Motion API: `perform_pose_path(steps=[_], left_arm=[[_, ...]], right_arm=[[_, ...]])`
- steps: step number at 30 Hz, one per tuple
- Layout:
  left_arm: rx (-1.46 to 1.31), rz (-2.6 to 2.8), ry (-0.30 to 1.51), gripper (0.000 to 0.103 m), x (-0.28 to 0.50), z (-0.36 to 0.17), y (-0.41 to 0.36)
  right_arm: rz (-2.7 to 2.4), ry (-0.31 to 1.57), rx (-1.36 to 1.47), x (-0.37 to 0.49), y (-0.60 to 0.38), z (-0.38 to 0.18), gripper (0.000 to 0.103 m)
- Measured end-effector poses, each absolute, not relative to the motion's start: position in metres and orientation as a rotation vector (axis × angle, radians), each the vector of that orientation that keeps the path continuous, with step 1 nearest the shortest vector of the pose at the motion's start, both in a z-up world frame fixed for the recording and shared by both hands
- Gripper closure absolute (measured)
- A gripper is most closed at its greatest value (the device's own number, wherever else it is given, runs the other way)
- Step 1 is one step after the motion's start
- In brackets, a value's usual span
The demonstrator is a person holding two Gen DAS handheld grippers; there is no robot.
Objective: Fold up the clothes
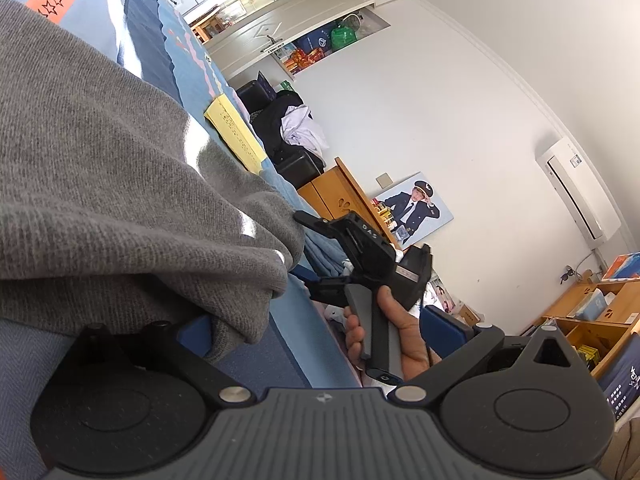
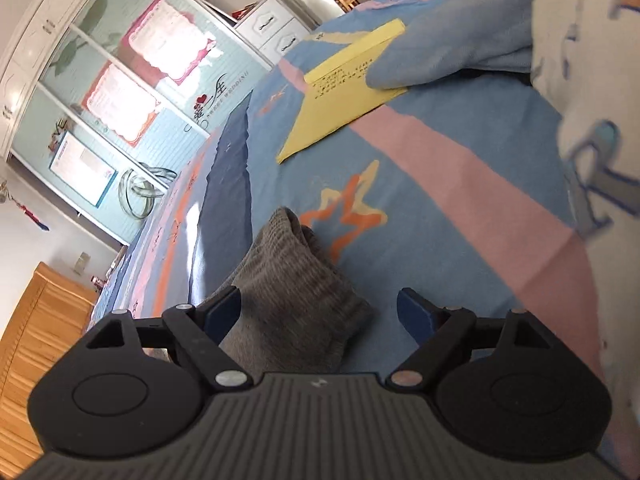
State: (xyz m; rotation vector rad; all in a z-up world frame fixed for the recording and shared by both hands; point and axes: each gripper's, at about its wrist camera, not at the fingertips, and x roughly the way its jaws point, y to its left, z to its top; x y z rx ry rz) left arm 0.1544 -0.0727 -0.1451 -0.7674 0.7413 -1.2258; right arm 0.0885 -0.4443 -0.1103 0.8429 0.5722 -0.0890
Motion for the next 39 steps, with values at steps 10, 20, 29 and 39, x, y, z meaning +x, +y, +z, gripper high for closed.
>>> perform_pose_path(steps=[10,20,29,39], left_arm=[[-0.801,-1.234,0.737,0.001,0.155,-0.147,-0.069],[-0.700,-1.282,0.733,0.001,0.148,-0.140,-0.072],[-0.613,-1.266,0.755,0.001,0.145,-0.137,-0.078],[-0.530,-1.253,0.765,0.001,0.140,-0.133,-0.082]], right_arm=[[-0.041,0.629,0.598,0.109,-0.430,-0.102,0.060],[-0.225,0.680,0.157,0.101,-0.414,-0.074,0.076],[-0.207,0.674,0.292,0.097,-0.436,-0.079,0.050],[0.054,0.448,0.573,0.056,-0.417,-0.062,0.029]])
